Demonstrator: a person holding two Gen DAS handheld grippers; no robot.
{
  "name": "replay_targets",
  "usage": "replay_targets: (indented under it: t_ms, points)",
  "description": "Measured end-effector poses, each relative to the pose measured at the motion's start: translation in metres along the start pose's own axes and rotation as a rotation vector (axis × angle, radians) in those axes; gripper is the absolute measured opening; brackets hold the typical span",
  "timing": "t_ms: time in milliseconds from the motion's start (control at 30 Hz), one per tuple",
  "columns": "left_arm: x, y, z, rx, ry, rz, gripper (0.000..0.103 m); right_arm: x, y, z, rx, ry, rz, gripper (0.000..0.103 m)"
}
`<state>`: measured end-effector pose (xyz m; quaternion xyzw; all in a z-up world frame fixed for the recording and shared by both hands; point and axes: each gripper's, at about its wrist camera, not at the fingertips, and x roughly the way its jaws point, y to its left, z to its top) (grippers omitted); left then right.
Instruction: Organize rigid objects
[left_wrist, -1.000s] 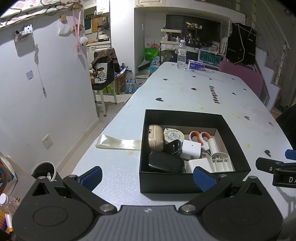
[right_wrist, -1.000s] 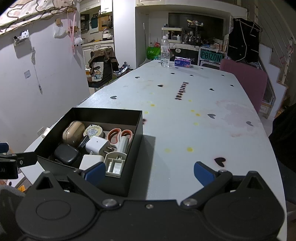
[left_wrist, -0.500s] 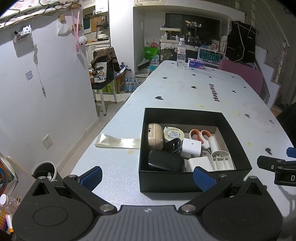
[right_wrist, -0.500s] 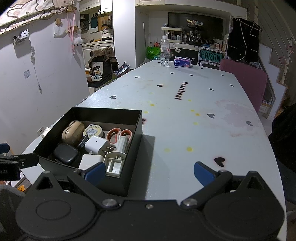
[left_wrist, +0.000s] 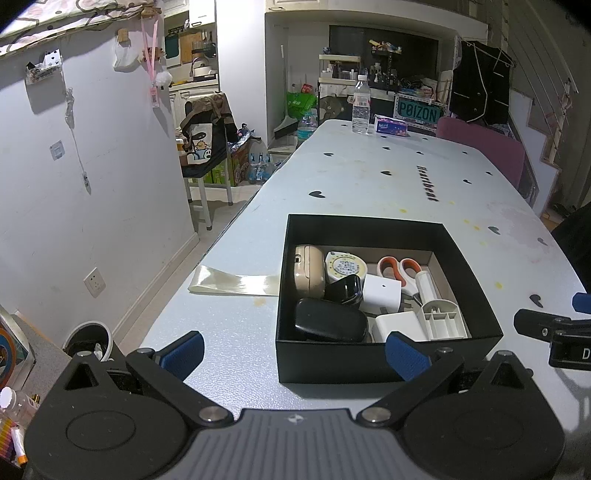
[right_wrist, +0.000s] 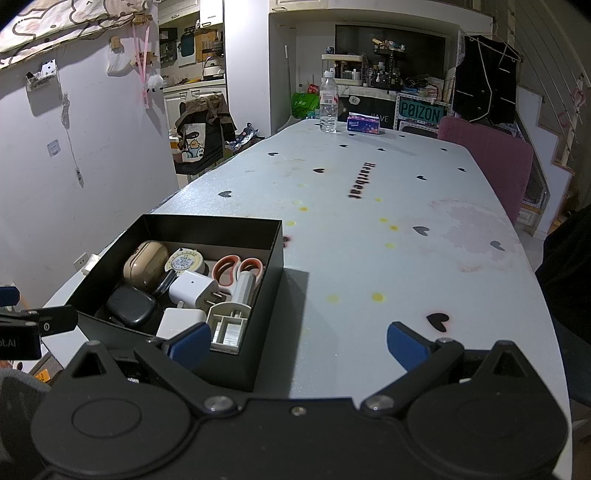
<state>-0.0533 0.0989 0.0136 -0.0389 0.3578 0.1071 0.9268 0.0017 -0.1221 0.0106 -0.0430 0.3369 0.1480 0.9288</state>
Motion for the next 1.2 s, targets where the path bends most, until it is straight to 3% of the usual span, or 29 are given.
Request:
replay_targets:
  t_ms: [1200]
  points:
    - [0.0022,-0.0014,-0.0023,0.001,0.004,0.003,0.103,-0.0004,0.0003,0.0006,0.0,0.001,-0.001,0.103]
